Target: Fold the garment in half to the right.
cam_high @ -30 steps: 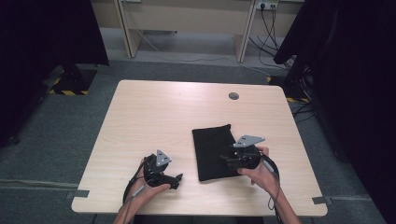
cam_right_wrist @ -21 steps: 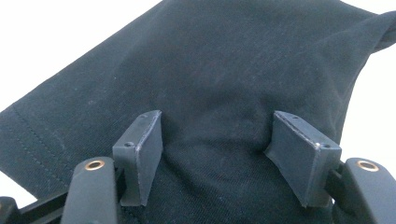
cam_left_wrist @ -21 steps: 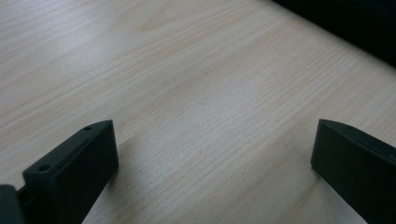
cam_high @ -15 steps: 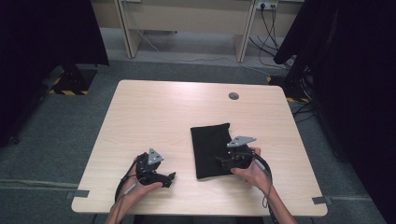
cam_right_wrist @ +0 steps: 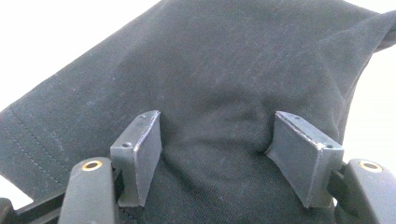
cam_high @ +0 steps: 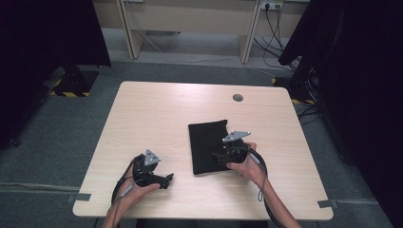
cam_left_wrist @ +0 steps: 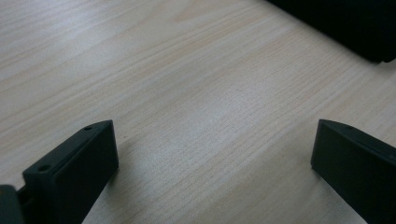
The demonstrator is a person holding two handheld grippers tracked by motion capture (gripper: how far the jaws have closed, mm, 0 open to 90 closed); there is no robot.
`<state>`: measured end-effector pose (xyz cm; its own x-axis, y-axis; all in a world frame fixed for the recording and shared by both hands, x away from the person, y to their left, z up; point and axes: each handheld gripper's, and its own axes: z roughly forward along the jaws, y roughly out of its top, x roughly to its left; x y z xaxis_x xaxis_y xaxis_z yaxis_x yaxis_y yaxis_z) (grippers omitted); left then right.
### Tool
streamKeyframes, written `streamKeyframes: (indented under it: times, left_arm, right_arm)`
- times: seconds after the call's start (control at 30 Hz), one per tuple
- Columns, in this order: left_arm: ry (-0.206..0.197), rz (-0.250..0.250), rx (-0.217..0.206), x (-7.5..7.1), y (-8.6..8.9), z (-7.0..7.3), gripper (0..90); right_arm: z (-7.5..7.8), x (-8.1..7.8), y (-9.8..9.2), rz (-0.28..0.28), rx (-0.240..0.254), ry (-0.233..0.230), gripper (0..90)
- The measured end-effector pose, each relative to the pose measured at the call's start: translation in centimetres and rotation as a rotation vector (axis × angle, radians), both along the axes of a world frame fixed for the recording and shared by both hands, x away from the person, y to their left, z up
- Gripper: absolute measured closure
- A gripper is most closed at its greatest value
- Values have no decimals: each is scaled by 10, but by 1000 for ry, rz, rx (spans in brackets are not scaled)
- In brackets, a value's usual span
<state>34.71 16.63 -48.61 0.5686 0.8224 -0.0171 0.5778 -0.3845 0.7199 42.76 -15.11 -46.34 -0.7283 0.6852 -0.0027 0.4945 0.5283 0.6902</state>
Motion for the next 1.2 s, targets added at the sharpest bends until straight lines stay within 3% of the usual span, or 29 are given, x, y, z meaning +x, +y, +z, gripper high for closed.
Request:
streamKeyframes:
  times: [0.33,0.57,0.8,1.03,1.2]
  left_arm:
    - [0,12,-1,0,0,0,0]
    - [0,12,-1,0,0,0,0]
    - [-1,14,-1,0,0,0,0]
    - [-1,17,-1,0,0,0,0]
    - [-1,18,-1,0,0,0,0]
  right_arm:
    - [1,13,17,-15,-7,12,330]
    - [0,12,25,-61,7,6,316]
    - [-2,14,29,-73,19,-4,308]
    - [3,14,22,-60,59,22,252]
    - [14,7,11,-43,73,9,246]
